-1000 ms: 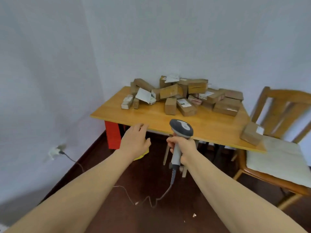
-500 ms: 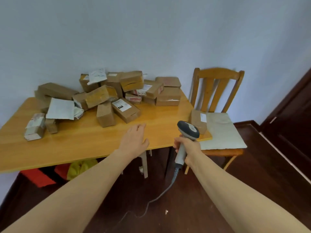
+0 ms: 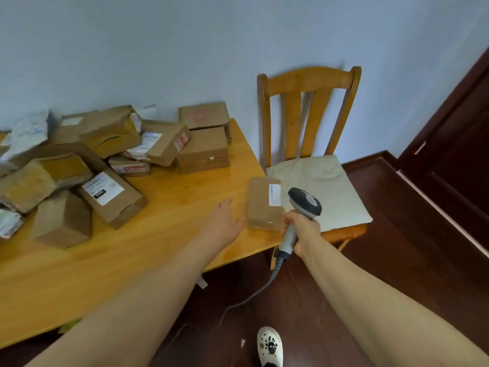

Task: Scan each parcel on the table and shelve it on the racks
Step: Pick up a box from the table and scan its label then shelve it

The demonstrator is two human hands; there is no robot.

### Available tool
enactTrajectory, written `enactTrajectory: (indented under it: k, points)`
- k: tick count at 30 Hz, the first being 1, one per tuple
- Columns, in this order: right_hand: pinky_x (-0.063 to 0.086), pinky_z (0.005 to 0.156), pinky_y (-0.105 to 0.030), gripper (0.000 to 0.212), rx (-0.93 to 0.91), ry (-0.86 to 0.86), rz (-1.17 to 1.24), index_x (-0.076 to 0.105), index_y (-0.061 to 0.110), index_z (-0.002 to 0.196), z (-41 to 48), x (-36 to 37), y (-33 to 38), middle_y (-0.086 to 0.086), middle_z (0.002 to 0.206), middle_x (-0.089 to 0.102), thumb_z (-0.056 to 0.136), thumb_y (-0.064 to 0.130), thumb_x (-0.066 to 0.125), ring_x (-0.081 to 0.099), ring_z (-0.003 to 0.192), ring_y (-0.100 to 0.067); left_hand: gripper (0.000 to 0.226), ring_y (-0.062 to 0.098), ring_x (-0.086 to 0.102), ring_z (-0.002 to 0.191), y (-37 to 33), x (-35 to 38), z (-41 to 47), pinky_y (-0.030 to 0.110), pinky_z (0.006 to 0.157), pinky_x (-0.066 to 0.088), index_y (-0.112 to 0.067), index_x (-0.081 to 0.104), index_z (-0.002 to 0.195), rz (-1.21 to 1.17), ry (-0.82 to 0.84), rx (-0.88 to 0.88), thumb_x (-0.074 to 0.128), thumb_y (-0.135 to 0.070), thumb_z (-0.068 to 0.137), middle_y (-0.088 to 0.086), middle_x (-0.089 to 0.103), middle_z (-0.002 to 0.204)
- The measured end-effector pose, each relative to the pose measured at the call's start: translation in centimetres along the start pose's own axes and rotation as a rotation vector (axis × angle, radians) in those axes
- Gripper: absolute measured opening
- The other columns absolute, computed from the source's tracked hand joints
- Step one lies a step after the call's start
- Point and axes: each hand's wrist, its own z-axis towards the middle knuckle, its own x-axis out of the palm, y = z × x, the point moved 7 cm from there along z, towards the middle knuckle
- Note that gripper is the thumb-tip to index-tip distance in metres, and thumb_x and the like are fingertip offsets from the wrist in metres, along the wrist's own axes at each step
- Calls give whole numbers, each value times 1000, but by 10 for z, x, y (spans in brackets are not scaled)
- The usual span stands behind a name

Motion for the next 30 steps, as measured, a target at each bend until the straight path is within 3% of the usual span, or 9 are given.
enactTrajectory:
  k: [7,10,13,16,20,23,26,30]
  points:
    - [50,60,-34,31,116,8,-92,61,3,108,58,6,4,-10,79,58,79,1,71,54,65,-22,68,27,34,139,-7,44,58,38,109,35,-12,12,154,-199,113,-175,50,-28,99,10,27,156]
    - [51,71,-36,33,116,16,-162,63,4,110,69,15,3,-9,82,60,78,2,73,56,71,-22,72,27,33,140,-8,52,72,37,108,35,-11,6,154,-273,165,-212,51,-24,99,9,25,157]
    - [50,69,-36,34,98,22,-224,65,3,109,71,28,0,-9,81,62,75,0,73,57,73,-22,76,26,39,135,-1,52,72,33,102,38,-9,7,153,-404,214,-250,57,-15,95,10,32,153]
    - [53,75,-40,37,76,68,-273,65,2,110,63,55,-6,-9,84,63,74,0,72,58,78,-25,78,26,46,127,25,35,60,34,98,43,-11,21,149,-532,192,-311,68,-15,87,9,41,146]
    - [47,72,-36,40,19,199,-349,64,4,114,37,120,-19,-9,103,66,76,3,75,60,94,-27,88,24,49,125,81,1,39,33,97,46,-15,26,147,-644,130,-367,77,-31,79,6,46,143]
    - [49,75,-38,39,19,308,-415,63,7,113,10,170,-39,-11,106,66,75,5,76,59,97,-29,87,23,49,123,118,-31,18,27,87,44,-14,28,148,-687,41,-399,76,-39,79,5,47,141]
    - [52,91,-46,35,-16,401,-486,64,10,107,-15,208,-58,-10,107,68,75,6,77,61,102,-29,85,20,53,115,153,-55,0,25,81,47,-11,32,145,-765,-22,-431,75,-41,79,6,49,138]
    - [53,92,-48,25,-58,463,-517,66,12,97,-43,240,-71,-11,101,70,77,2,76,63,99,-30,69,19,59,106,194,-72,-23,24,74,49,-12,34,142,-908,-22,-495,68,-33,86,6,55,129]
